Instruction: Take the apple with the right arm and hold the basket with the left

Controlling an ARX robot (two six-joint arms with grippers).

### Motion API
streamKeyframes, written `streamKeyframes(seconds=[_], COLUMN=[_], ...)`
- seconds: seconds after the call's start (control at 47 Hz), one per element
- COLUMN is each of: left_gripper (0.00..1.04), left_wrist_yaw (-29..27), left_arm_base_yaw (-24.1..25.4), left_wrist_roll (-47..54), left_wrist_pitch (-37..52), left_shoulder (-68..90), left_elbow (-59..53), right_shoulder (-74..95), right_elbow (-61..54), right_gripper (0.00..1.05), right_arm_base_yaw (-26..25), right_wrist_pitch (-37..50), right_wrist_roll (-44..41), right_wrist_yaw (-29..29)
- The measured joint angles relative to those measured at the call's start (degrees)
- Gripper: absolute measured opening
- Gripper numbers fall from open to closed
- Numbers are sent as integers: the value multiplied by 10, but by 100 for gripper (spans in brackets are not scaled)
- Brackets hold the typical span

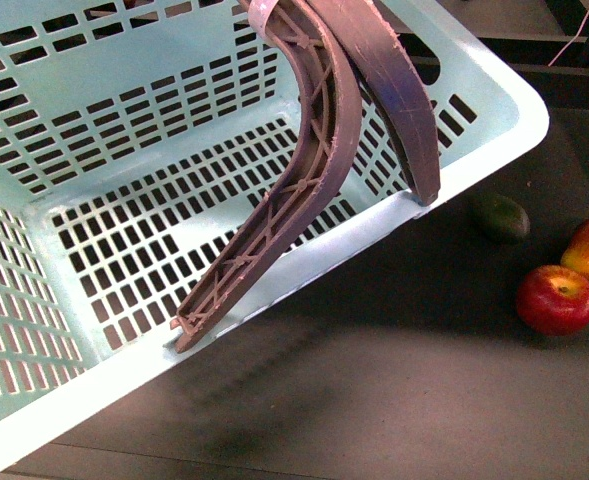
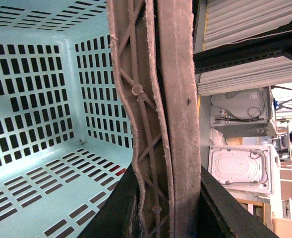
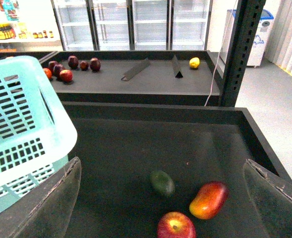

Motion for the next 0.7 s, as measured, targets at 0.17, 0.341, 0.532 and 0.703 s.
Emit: streamKeyframes(seconds=[0.17,0.341,0.532,0.703], left_gripper=[21,21,21,21], left_wrist_yaw=[3,2,0,0], left_arm_base_yaw=[0,0,0,0], left_wrist_roll=[0,0,0,1], left_wrist_pitch=[0,0,0,0], left_shoulder=[0,-1,-1,-2], left_elbow=[0,0,0,0], right_shoulder=[6,154,299,555], right_elbow=[2,81,75,71], right_gripper=[96,96,96,96], right_arm_base_yaw=[0,-38,-106,-132], right_wrist_pitch=[-9,-195,-89,151], right_wrist_roll=[3,47,9,-57], right_wrist_yaw=[5,-3,-30,-31])
